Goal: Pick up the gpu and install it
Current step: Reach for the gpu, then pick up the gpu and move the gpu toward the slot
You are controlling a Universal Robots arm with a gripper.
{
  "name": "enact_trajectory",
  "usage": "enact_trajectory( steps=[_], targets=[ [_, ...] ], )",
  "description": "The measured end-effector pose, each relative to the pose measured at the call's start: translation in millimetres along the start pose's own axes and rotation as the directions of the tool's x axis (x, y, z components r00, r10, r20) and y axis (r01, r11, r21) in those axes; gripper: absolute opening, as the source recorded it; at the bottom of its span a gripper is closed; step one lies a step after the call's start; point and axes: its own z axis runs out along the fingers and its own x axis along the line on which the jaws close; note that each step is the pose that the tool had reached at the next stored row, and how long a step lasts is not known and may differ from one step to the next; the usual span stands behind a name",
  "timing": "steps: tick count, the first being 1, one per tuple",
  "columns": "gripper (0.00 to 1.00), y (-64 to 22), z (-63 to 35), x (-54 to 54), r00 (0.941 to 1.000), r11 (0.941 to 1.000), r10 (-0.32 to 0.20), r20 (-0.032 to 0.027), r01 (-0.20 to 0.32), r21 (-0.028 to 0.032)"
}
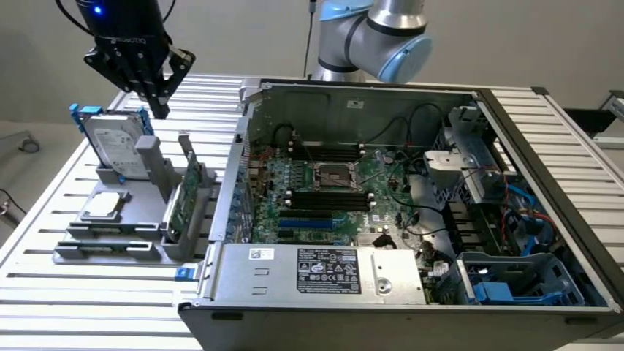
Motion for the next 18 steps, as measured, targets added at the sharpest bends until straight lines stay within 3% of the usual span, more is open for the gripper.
enact_trajectory(
  steps=[4, 6, 18],
  targets=[
    [0.11, -6.0, -0.2, -0.3, 1.0000, 0.9999, -0.001, -0.0002, 0.001, 0.0109],
    [0.11, -9.4, -0.1, -0.5, 1.0000, 0.9999, -0.002, -0.0001, 0.002, 0.0131],
    [0.11, -9.8, 0.4, -0.6, 1.0000, 0.9999, -0.002, -0.0004, 0.002, 0.0133]
  ],
)
